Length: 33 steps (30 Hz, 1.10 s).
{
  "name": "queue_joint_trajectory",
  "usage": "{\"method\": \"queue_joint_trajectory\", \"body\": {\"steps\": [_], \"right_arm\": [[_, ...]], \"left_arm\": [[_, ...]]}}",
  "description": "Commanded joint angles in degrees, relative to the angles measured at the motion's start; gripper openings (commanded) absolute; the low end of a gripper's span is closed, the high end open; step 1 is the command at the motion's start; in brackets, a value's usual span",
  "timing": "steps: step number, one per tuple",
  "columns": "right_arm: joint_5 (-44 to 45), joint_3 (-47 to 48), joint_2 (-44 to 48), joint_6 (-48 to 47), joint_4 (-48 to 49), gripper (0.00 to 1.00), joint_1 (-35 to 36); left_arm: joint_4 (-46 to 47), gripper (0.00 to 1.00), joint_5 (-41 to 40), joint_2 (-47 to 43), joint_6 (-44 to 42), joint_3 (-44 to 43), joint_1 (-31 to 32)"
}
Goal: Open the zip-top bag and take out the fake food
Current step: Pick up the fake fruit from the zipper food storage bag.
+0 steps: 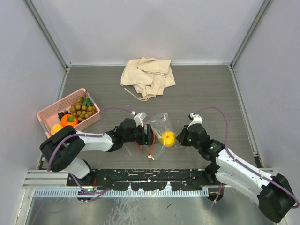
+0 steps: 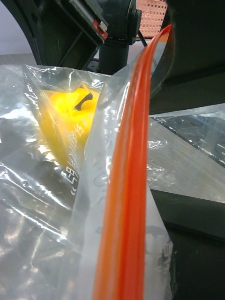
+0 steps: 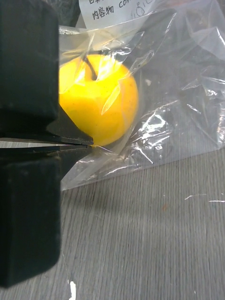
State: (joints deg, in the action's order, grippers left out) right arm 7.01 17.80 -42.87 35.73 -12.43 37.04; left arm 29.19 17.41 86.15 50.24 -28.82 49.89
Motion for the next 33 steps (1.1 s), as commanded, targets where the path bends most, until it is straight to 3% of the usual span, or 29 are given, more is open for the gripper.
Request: {"method": "queue_joint_trajectory", "body": {"steps": [1,14,24,33], "right_arm": [[-2.56,-0.4,-3.07,-2.12,7.42,0.07,-0.13],[-9.07,0.26,-8.18,-5.84,14.01,0.11,-0.15],[-18.71,-0.29,-14.71,-5.21,25.25,0.11,-0.09],[-25.47,-3.15,-19.0,-1.06,35.84,0.12,-0.05]], "left_arm": [[7.41,0.67,1.54,1.93,0.18,-1.35,0.73],[11.77,0.91,0.09,3.63,-1.52,-0.98,2.09],[9.65,0.96,-1.9,5.16,-3.81,-2.7,4.27],[-1.63,0.95,-9.59,1.12,-6.58,-3.89,5.47]]}}
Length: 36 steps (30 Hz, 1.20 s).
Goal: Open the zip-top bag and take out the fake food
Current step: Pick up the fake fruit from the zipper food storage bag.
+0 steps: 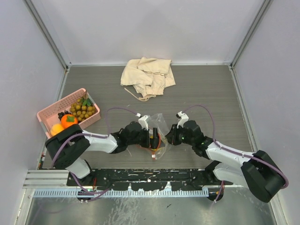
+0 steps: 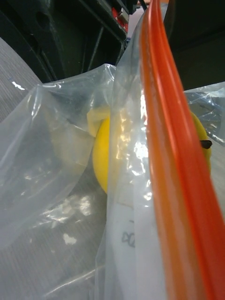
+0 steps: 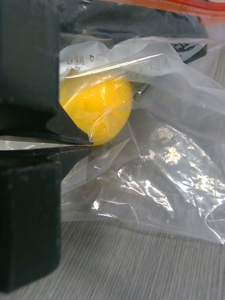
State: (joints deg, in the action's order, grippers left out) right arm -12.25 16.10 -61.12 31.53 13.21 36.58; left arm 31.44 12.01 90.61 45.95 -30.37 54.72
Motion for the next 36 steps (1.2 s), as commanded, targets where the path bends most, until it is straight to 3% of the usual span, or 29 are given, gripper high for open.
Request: {"method": "queue_joint_trajectory", "body": {"steps": [1,4,7,13,15,19,23,27,32,33,36], "right_arm": [[-6.36,-1.95,-0.8,3.5,10.92,0.12,0.41],[-5.25,-3.17,0.44,3.88,11.04,0.15,0.41],[-2.39,-3.53,3.96,3.6,8.34,0.18,0.31],[3.69,-2.46,14.71,0.95,-1.77,0.27,-0.01],[3.8,-2.64,19.29,0.37,-3.48,0.35,-0.09],[0.18,-4.2,27.96,-0.33,-3.7,0.63,-0.1],[-5.66,-5.83,29.93,0.56,-3.25,0.82,-0.19],[-7.81,-8.44,26.22,3.43,0.73,0.83,-0.11],[-9.4,-7.89,18.76,3.77,5.18,0.76,-0.11],[-9.78,-7.77,17.22,3.83,6.02,0.73,-0.19],[-10.09,-7.79,15.56,4.44,7.7,0.52,-0.1]], "left_arm": [[-4.45,0.94,-4.34,-3.66,-2.35,-2.34,0.58],[-5.92,0.88,-4.97,-4.61,-2.35,-2.31,0.55],[-7.19,0.68,-5.15,-5.86,-2.24,-1.85,0.55],[-9.62,0.52,-5.02,-9.19,-2.35,-0.47,0.55],[-9.73,0.52,-5.0,-10.3,-2.52,0.13,0.52],[-9.49,0.52,-4.96,-11.85,-2.87,1.27,0.49],[-8.69,0.52,-4.03,-12.15,-3.68,1.76,0.49],[-7.74,0.51,-2.52,-11.94,-4.67,1.71,0.5],[-7.0,0.51,-0.98,-11.47,-5.17,1.52,0.48],[-6.9,0.51,-0.71,-11.35,-5.17,1.51,0.54],[-6.73,0.52,-0.13,-10.99,-5.07,1.46,0.49]]}}
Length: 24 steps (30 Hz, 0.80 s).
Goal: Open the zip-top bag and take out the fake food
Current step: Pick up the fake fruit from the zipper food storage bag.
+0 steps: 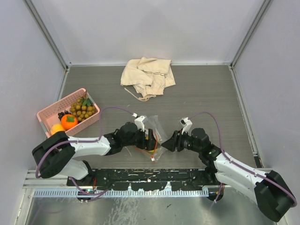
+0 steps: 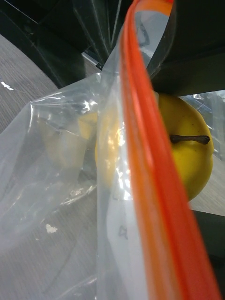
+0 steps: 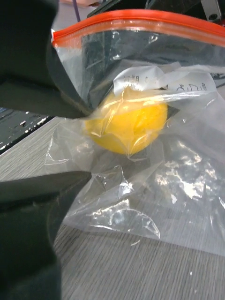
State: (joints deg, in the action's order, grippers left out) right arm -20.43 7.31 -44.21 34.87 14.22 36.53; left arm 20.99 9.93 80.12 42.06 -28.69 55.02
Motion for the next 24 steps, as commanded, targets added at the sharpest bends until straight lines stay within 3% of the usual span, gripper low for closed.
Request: {"method": "queue_joint_trajectory", "body": {"steps": [1,5,11,14,24], "right_arm": [[-1.9,0.88,-1.45,1.26,6.9,0.47,-0.08],[-2.07,-0.04,-0.21,1.62,7.3,0.28,-0.06],[-0.45,-0.4,2.91,1.09,4.7,0.01,-0.09],[1.23,-0.43,3.91,0.75,2.42,0.01,-0.06],[5.27,-0.21,4.13,0.5,-1.38,0.01,-0.06]], "left_arm": [[3.78,0.52,2.09,-0.37,-1.17,-0.11,0.21],[4.45,0.56,2.45,0.01,-1.11,0.43,0.22],[5.19,0.77,2.5,-0.12,-0.7,1.47,0.13],[5.47,0.81,2.72,-0.54,-0.58,2.04,0.17],[4.58,0.8,2.74,-1.2,-0.64,2.91,0.24]]}}
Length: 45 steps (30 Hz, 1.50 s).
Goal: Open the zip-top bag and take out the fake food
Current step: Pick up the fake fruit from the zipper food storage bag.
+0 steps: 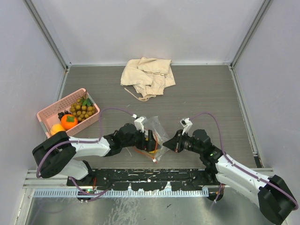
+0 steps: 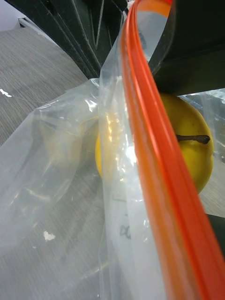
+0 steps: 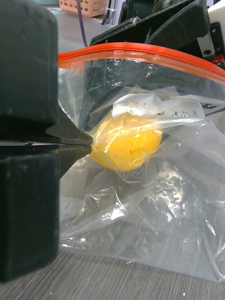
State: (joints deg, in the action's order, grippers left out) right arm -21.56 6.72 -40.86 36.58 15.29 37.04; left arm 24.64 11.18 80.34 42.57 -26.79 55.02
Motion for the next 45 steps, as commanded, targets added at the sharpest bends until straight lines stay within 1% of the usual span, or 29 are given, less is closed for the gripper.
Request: {"method": "queue_joint_trajectory", "body": {"steps": [1,9,11,12,13,16,20,25,32,38,41,45], "right_arm": [[7.1,0.52,1.11,-1.35,-3.32,0.01,-0.56],[9.27,0.41,2.32,-1.76,-5.7,0.01,-0.58],[9.53,0.24,2.37,-1.75,-5.86,0.01,-0.62],[9.74,0.29,2.49,-1.75,-6.02,0.01,-0.57],[9.9,0.27,2.73,-1.8,-6.32,0.01,-0.56],[10.49,0.35,3.42,-2.33,-7.41,0.01,-0.58],[10.3,0.11,4.58,-3.13,-7.95,0.01,-0.6],[8.55,-0.7,6.34,-3.74,-6.75,0.01,-0.57],[8.07,-1.19,7.03,-3.92,-6.16,0.01,-0.58],[8.11,-1.27,6.53,-3.82,-5.45,0.01,-0.57],[8.46,-1.15,6.08,-3.88,-5.47,0.01,-0.58],[9.8,-0.77,6.01,-4.23,-6.8,0.01,-0.58]], "left_arm": [[0.65,0.8,1.34,-1.75,-1.23,1.07,0.21],[-1.03,0.79,0.78,-3.93,-2.05,2.19,-0.38],[-1.13,0.76,0.64,-4.44,-2.05,2.45,-0.53],[-1.26,0.72,0.39,-4.79,-1.94,2.53,-0.61],[-1.39,0.71,0.28,-5.29,-1.77,2.62,-0.76],[-1.9,0.7,-0.13,-7.06,-1.17,3.01,-1.13],[-3.51,0.68,-1.68,-13.08,0.19,3.55,-1.74],[-4.61,0.68,-3.84,-19.1,4.25,5.44,-3.48],[-3.49,0.67,-1.39,-24.27,7.88,7.71,-5.41],[-5.5,0.69,3.1,-22.74,8.18,5.79,-5.52],[-9.26,0.7,3.2,-19.64,6.5,4.27,-5.53],[-18.49,0.72,0.73,-16.48,3.23,0.63,-5.53]]}}
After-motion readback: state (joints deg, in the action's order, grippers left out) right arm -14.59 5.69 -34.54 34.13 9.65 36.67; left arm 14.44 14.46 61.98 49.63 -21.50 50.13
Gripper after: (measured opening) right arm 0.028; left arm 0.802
